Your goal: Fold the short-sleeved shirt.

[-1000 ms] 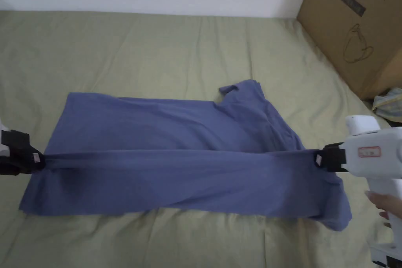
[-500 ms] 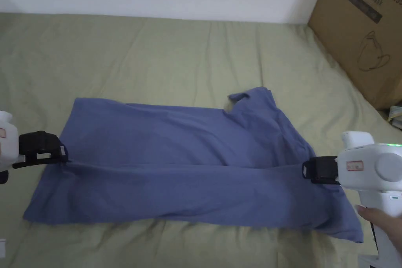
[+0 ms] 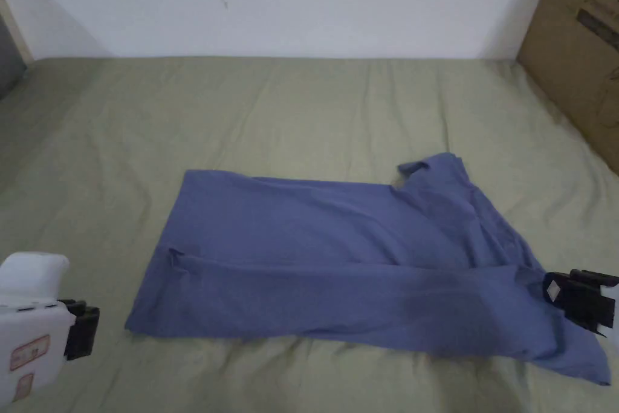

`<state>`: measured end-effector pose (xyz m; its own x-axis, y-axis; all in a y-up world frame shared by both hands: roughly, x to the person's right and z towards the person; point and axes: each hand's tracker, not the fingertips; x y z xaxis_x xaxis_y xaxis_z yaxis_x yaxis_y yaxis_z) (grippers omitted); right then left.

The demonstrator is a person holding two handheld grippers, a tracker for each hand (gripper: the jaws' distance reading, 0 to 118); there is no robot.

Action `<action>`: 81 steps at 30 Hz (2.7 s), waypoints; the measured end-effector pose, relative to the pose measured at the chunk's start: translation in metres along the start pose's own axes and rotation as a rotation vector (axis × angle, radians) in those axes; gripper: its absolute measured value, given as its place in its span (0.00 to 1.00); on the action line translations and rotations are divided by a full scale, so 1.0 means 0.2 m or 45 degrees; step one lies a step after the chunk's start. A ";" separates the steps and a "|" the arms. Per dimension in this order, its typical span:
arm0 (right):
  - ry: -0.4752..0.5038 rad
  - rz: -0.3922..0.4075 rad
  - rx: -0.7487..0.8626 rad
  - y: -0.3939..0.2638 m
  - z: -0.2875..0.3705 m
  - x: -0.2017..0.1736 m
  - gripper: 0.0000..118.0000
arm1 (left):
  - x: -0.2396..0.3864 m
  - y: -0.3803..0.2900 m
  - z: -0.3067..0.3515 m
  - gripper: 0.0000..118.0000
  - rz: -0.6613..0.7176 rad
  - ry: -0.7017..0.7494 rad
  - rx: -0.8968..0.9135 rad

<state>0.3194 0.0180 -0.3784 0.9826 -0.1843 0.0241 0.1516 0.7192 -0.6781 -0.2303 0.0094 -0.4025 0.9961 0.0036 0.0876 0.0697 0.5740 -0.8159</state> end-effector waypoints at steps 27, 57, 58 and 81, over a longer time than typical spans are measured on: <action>-0.091 0.006 -0.174 -0.08 -0.20 0.27 0.00 | 0.10 0.15 -0.56 0.04 0.003 -0.176 -0.083; -0.019 -0.040 -0.436 0.03 -0.33 0.51 0.04 | -0.05 0.18 -0.39 0.03 0.101 -0.250 -0.135; -0.018 -0.035 -0.429 0.03 -0.30 0.51 0.04 | -0.04 0.17 -0.35 0.03 0.099 -0.251 -0.136; -0.285 0.085 -0.566 -0.25 -0.14 0.45 0.84 | -0.02 -0.28 -0.10 0.97 0.179 -0.171 -0.118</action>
<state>0.3968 -0.0541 -0.3633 0.9950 0.0353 0.0939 0.0750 0.3605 -0.9297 -0.2373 -0.0392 -0.3685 0.9807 0.1913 0.0395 -0.0590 0.4827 -0.8738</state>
